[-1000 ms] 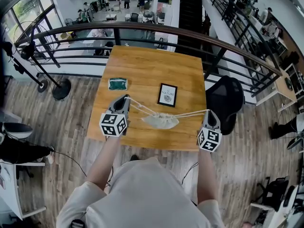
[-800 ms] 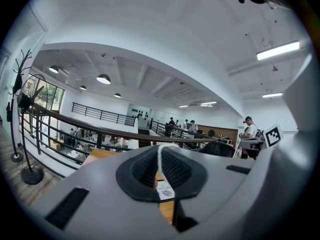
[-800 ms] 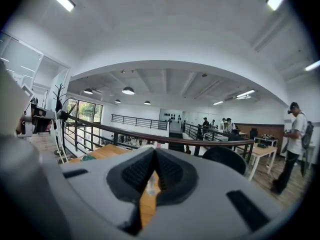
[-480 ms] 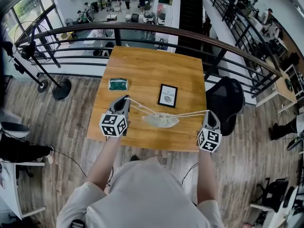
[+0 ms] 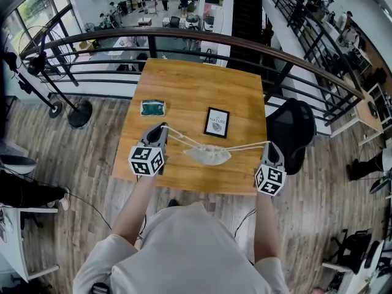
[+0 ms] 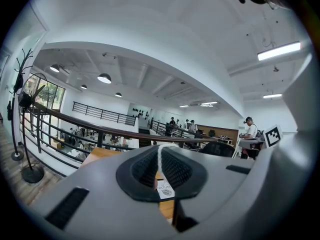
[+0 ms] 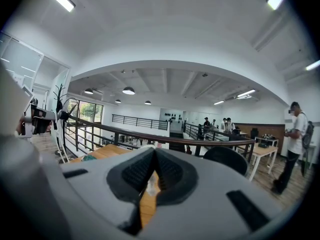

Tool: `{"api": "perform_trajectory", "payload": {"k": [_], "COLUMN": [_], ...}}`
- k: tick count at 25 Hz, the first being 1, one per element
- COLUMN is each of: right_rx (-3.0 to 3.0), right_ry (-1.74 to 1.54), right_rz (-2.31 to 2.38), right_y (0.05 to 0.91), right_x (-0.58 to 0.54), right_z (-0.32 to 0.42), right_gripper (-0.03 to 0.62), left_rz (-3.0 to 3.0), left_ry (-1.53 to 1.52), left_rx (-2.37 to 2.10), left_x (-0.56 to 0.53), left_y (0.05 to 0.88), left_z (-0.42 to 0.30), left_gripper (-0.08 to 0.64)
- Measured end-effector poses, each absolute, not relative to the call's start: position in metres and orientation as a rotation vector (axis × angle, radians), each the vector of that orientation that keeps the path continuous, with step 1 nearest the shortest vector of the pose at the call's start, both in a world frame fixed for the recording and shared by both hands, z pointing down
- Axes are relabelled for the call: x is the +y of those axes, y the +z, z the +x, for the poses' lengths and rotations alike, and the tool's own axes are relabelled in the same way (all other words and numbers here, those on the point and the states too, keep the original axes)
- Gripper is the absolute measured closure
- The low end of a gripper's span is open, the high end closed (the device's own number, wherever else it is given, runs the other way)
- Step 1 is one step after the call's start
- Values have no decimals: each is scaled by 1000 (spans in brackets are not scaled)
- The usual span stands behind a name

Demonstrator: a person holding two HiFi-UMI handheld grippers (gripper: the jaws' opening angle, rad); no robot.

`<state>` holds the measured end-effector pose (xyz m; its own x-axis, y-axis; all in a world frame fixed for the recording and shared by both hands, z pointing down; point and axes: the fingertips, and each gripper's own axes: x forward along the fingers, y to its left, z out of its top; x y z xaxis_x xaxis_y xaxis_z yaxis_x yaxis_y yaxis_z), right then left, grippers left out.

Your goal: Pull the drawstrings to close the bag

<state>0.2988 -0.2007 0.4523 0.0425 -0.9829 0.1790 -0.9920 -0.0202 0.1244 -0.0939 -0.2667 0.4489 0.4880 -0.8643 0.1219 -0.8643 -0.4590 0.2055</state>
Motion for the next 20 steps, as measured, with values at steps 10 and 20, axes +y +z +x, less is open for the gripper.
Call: {"api": "perform_trajectory", "payload": {"k": [10, 20], "right_rx": [-2039, -2037], "right_ry": [57, 55], "right_rz": [2094, 2095], "right_y": [452, 453], "right_x": [-199, -198], "right_z": [294, 291], "right_gripper": [591, 591], "left_rz": [2500, 2499], "left_ry": [-6, -9], "left_rx": [-1476, -1476], "left_x": [-265, -264], "left_y": [447, 448], "left_z": [-95, -98], "left_gripper": [568, 568]}}
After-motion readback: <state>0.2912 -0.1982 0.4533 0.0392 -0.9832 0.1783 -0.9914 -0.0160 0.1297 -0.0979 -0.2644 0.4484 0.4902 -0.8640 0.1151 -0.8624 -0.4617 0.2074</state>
